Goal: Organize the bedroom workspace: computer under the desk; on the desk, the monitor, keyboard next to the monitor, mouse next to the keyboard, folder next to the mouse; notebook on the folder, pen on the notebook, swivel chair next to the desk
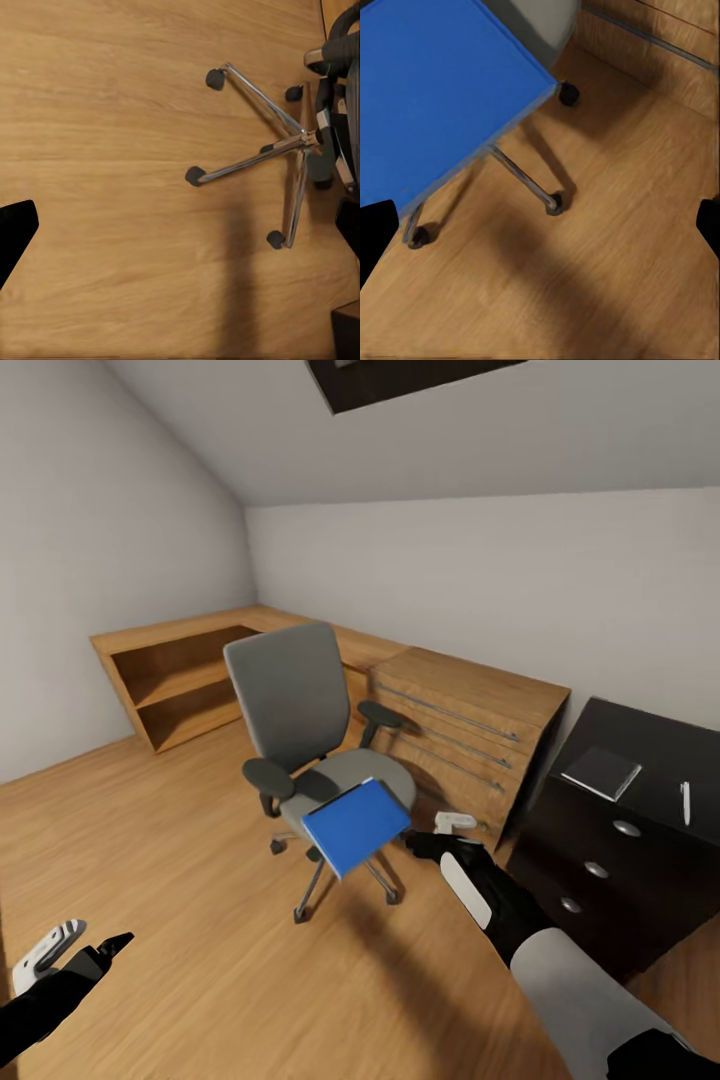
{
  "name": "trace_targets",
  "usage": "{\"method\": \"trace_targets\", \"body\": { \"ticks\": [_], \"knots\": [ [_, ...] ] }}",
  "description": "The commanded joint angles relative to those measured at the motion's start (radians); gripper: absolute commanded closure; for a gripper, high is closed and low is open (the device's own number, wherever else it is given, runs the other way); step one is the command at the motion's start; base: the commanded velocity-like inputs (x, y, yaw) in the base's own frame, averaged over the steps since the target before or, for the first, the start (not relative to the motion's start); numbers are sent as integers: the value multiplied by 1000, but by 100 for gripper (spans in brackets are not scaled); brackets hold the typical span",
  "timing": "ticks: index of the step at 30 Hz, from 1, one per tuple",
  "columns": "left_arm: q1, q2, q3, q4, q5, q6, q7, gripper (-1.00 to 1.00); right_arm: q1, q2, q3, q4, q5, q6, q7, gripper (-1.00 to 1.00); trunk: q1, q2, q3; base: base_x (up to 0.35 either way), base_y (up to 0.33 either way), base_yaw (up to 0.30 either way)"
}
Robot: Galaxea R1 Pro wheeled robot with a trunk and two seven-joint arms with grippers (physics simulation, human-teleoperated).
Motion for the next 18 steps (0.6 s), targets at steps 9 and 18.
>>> {"method": "trace_targets", "body": {
  "ticks": [9, 18],
  "knots": [
    [0, 0, -20, -3, 15, 7, -1, -100, 3, 0, 3, -1, -12, -72, -8, -100, 3, -8, 1, -66, 23, -237],
    [0, 4, -58, -3, 12, 0, 1, -100, 16, 0, 3, -1, -14, -90, -5, -100, 38, -71, -26, -2, 1, -24]
  ]
}}
